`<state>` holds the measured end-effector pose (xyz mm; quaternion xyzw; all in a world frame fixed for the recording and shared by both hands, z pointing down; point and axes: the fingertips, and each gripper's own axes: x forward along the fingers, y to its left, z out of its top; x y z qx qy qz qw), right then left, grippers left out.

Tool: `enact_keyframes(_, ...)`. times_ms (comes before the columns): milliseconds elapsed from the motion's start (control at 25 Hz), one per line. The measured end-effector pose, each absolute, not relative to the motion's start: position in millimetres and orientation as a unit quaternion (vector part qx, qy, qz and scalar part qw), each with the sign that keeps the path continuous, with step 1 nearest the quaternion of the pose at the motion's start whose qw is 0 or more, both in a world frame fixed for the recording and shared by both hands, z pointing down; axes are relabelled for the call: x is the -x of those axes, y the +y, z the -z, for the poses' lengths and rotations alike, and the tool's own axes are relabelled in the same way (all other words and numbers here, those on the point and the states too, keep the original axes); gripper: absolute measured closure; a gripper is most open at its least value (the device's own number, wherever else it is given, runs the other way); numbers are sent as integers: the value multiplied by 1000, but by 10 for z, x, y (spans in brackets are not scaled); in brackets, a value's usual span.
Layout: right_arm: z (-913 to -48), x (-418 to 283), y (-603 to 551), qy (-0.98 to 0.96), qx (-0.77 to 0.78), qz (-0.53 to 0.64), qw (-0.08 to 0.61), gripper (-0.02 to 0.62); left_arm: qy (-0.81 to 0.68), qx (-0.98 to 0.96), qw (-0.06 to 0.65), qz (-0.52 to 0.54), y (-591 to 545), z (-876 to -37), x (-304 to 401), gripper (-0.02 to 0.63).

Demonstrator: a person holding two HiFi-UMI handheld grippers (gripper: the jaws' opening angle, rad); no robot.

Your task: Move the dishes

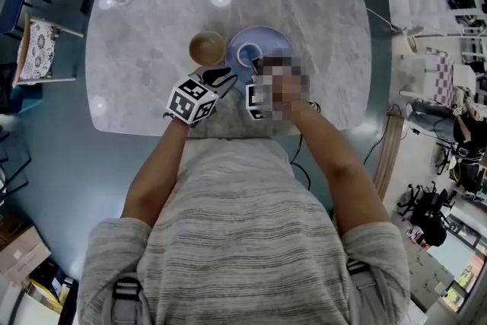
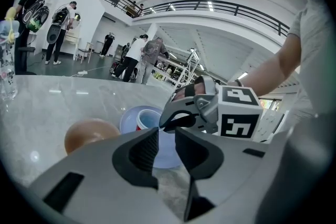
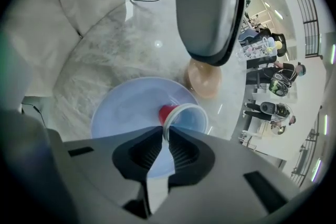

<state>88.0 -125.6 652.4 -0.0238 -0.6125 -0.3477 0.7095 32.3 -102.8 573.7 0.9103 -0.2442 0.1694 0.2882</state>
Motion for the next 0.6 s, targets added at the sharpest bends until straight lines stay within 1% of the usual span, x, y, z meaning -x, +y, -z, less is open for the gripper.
enact_keyframes(160, -6530, -858, -1232, -619, 14, 347, 705, 508, -243, -910, 289, -171, -1001, -5757, -302, 505)
enact_keyframes(320, -6489, -860, -1228, -632, -3, 339, 697, 489, -242, -910, 289, -172, -986, -5755, -308, 505)
enact_keyframes(440, -6445, -840, -1216, -651, -22, 321, 688, 485, -242, -910, 289, -172, -976, -5752, -310, 505)
enact_keyframes(600, -6361, -771, -1206, -692, -61, 268, 667, 485, -241, -910, 288, -173, -984, -5748, -309, 505)
